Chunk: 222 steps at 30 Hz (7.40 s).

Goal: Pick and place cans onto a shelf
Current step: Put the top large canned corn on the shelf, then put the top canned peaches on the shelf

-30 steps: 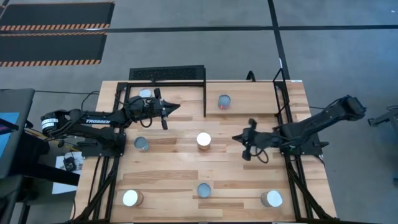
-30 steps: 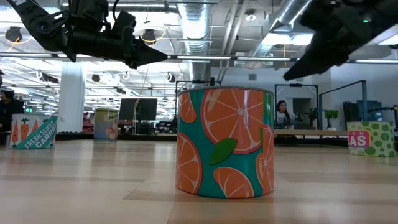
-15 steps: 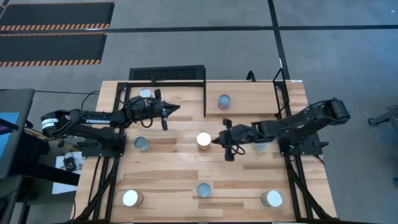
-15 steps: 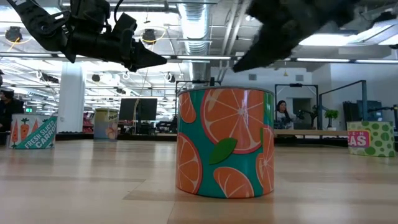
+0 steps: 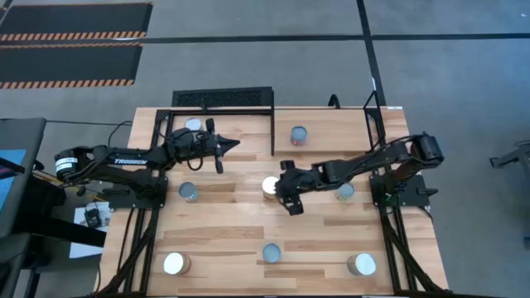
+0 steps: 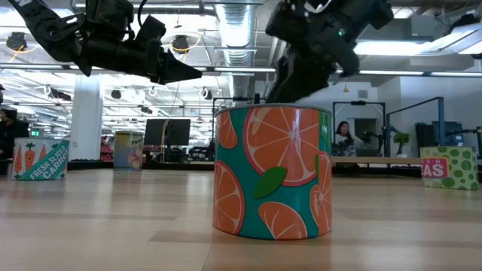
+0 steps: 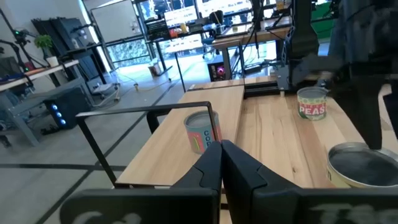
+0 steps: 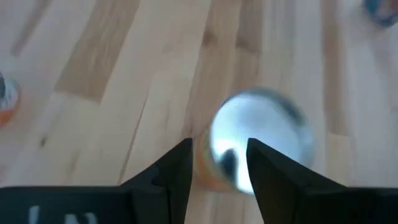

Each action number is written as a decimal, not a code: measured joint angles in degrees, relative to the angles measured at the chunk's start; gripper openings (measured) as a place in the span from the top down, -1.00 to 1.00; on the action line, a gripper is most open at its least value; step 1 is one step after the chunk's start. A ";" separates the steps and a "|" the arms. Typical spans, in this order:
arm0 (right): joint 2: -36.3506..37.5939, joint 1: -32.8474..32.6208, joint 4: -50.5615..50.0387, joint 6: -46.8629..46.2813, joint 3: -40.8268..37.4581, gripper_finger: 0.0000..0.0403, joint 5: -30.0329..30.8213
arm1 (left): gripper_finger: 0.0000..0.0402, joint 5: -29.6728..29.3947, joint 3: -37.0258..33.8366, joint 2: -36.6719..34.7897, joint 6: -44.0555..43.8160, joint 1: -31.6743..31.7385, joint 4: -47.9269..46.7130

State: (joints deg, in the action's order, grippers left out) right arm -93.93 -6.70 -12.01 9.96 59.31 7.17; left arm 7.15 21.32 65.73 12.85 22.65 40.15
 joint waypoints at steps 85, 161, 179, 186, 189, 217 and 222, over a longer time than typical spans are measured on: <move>8.37 27.10 -36.17 -25.43 8.72 0.89 19.33 | 1.00 -0.23 0.04 0.00 -0.86 -0.12 -3.44; 37.12 12.75 37.51 -0.48 -38.14 0.98 -8.50 | 1.00 -5.54 1.40 0.00 -6.94 0.06 -8.31; 44.83 15.36 48.34 -0.51 -45.95 0.95 -16.30 | 0.86 -16.79 17.29 -0.02 -13.27 0.01 -48.30; 46.01 15.47 45.64 -0.44 -45.95 0.95 -16.17 | 0.65 -25.45 23.29 -0.02 -16.51 0.51 -65.34; 45.96 15.47 45.61 -0.44 -45.95 0.94 -16.10 | 0.61 -25.96 24.55 -0.02 -17.38 1.22 -70.11; 45.94 15.47 45.79 -0.88 -45.95 0.95 -16.10 | 0.67 -24.98 24.79 -0.02 -13.25 14.07 -80.08; 45.94 15.47 45.78 -0.84 -45.95 0.95 -16.10 | 0.41 -26.07 24.79 -0.02 -10.14 15.35 -80.07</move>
State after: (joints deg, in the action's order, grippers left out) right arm -47.99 8.78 33.77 9.12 13.37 -8.93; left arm -18.92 46.11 65.71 2.71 38.00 -39.93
